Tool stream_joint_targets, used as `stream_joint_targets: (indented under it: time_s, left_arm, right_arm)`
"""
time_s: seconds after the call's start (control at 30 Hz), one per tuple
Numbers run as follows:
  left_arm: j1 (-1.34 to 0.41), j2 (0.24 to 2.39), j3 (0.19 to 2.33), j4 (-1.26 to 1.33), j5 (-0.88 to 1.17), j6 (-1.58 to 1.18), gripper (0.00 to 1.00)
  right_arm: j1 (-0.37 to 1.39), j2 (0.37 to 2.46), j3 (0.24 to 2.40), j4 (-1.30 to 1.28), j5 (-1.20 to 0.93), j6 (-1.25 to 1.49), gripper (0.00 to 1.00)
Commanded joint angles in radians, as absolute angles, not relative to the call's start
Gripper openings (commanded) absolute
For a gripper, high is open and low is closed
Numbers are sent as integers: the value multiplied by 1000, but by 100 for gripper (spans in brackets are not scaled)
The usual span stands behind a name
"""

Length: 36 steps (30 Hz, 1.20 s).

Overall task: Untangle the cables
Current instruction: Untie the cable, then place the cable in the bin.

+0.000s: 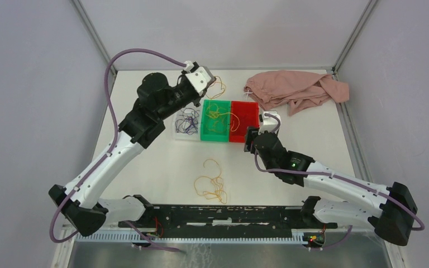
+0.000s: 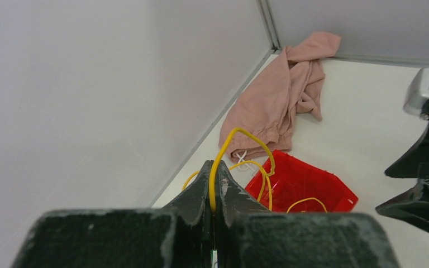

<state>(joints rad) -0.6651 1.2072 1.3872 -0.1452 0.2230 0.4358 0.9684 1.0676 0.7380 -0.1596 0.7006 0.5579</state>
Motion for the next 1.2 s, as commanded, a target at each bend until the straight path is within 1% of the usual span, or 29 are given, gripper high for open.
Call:
stream_joint_targets:
  time_s: [0.0, 0.23, 0.4, 0.5, 0.67, 0.93, 1.17]
  left_arm:
    - [-661, 1254, 1366, -31, 161, 512, 3]
    - [-661, 1314, 1379, 35, 161, 500, 3]
    - [-655, 1314, 1377, 93, 123, 505, 3]
    - [-640, 1303, 1382, 130, 101, 510, 3]
    - [-626, 1300, 1396, 113, 103, 511, 3]
    - [-623, 1287, 1399, 142, 111, 484, 3]
    - [-623, 1308, 1348, 99, 127, 483, 3]
  right_arm:
    - [937, 1003, 698, -172, 719, 577, 65]
    - [915, 957, 666, -168, 701, 573, 65]
    - [908, 956, 657, -170, 690, 576, 65]
    - [906, 952, 651, -175, 675, 579, 67]
    - [905, 931, 634, -167, 672, 587, 69]
    - [905, 925, 641, -177, 672, 585, 69]
    - [905, 915, 643, -164, 669, 580, 69]
